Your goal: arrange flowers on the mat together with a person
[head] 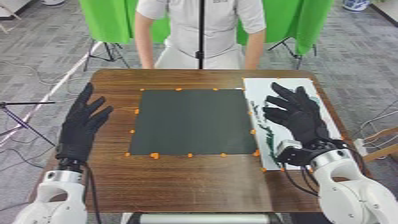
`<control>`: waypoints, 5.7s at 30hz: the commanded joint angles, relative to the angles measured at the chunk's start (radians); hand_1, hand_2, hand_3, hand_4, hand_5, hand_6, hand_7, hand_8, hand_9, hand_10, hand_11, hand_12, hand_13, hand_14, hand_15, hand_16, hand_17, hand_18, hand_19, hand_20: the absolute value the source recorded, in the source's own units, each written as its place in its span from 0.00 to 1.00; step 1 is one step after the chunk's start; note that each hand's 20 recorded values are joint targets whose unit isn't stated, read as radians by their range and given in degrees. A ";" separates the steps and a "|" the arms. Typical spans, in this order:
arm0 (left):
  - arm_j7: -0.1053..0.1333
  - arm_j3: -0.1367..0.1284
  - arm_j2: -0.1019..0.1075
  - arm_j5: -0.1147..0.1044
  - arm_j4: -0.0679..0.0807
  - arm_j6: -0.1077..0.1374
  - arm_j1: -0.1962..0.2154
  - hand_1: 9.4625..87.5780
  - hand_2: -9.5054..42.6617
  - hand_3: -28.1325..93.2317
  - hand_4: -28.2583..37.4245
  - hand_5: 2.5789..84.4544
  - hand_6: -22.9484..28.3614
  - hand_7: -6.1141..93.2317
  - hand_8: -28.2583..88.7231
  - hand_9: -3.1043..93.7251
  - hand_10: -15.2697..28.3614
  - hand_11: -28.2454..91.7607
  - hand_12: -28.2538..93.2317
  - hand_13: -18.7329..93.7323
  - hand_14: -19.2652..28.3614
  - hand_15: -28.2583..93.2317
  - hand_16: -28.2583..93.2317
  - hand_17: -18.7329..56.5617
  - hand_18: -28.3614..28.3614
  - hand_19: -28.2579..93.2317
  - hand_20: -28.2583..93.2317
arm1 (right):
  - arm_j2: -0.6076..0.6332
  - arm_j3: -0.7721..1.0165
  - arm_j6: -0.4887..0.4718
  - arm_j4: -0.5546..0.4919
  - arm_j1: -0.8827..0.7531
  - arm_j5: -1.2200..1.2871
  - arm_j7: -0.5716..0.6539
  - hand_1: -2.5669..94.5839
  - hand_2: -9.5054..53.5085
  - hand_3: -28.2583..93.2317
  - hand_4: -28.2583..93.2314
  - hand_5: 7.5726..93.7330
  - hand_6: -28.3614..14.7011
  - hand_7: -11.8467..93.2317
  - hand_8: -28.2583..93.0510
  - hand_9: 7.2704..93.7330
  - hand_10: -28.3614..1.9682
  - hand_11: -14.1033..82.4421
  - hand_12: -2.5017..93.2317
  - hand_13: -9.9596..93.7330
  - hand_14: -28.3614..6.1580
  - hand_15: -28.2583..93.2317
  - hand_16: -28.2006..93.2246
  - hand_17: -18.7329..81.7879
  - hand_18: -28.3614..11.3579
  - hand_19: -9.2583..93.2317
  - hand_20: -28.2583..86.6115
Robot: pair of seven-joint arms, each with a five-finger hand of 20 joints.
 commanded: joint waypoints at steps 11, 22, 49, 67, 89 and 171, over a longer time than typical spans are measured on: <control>-0.007 0.003 -0.012 -0.002 -0.008 0.004 0.028 0.11 0.28 0.83 0.00 0.26 0.35 0.17 0.16 0.30 0.63 0.30 0.36 0.36 0.81 0.38 0.25 0.09 1.00 0.61 0.21 | 0.000 -0.003 0.008 -0.004 -0.003 -0.002 -0.005 0.12 0.36 0.74 0.00 0.32 0.68 0.17 0.18 0.32 0.39 0.17 0.21 0.38 0.20 0.27 0.49 0.20 0.14 0.36 0.40; -0.005 0.006 -0.008 -0.007 -0.010 0.012 0.025 0.11 0.28 0.83 0.00 0.25 0.36 0.17 0.16 0.30 0.63 0.30 0.36 0.36 0.81 0.38 0.25 0.09 1.00 0.61 0.22 | 0.000 -0.002 0.009 -0.003 -0.005 0.002 -0.008 0.12 0.36 0.74 0.00 0.32 0.68 0.17 0.18 0.32 0.39 0.18 0.21 0.38 0.20 0.27 0.49 0.20 0.14 0.36 0.40; -0.011 0.003 -0.014 -0.006 -0.011 0.007 0.027 0.11 0.28 0.83 0.00 0.25 0.36 0.17 0.16 0.30 0.63 0.30 0.35 0.36 0.81 0.38 0.25 0.09 1.00 0.61 0.21 | 0.010 -0.012 0.031 -0.003 -0.001 0.006 -0.012 0.12 0.36 0.74 0.00 0.32 0.68 0.17 0.18 0.32 0.39 0.18 0.21 0.38 0.20 0.27 0.49 0.20 0.14 0.36 0.40; -0.015 0.002 -0.020 -0.002 -0.014 0.006 0.035 0.12 0.28 0.83 0.00 0.25 0.36 0.17 0.16 0.31 0.63 0.30 0.35 0.36 0.81 0.38 0.25 0.09 1.00 0.61 0.21 | 0.006 -0.010 0.027 0.002 -0.001 -0.003 -0.001 0.12 0.36 0.74 0.00 0.32 0.68 0.17 0.18 0.32 0.39 0.18 0.21 0.38 0.20 0.27 0.49 0.20 0.14 0.36 0.40; -0.012 -0.004 -0.022 -0.004 -0.016 0.009 0.041 0.11 0.28 0.83 0.00 0.25 0.36 0.17 0.16 0.31 0.63 0.30 0.35 0.36 0.81 0.39 0.25 0.09 1.00 0.61 0.21 | 0.001 -0.013 0.027 0.003 0.002 -0.004 0.000 0.12 0.35 0.75 0.00 0.32 0.68 0.17 0.18 0.32 0.39 0.18 0.21 0.38 0.20 0.27 0.49 0.20 0.14 0.36 0.40; -0.009 -0.008 -0.001 -0.008 -0.025 -0.002 0.068 0.16 0.27 0.85 0.00 0.25 0.36 0.18 0.16 0.31 0.63 0.31 0.35 0.36 0.81 0.39 0.24 0.09 1.00 0.62 0.21 | 0.678 -0.129 0.127 0.151 -0.172 -1.293 0.685 0.61 0.06 0.65 0.01 0.87 0.77 0.30 0.24 0.91 0.68 0.42 0.22 0.81 0.67 0.65 0.40 0.45 0.23 0.70 0.49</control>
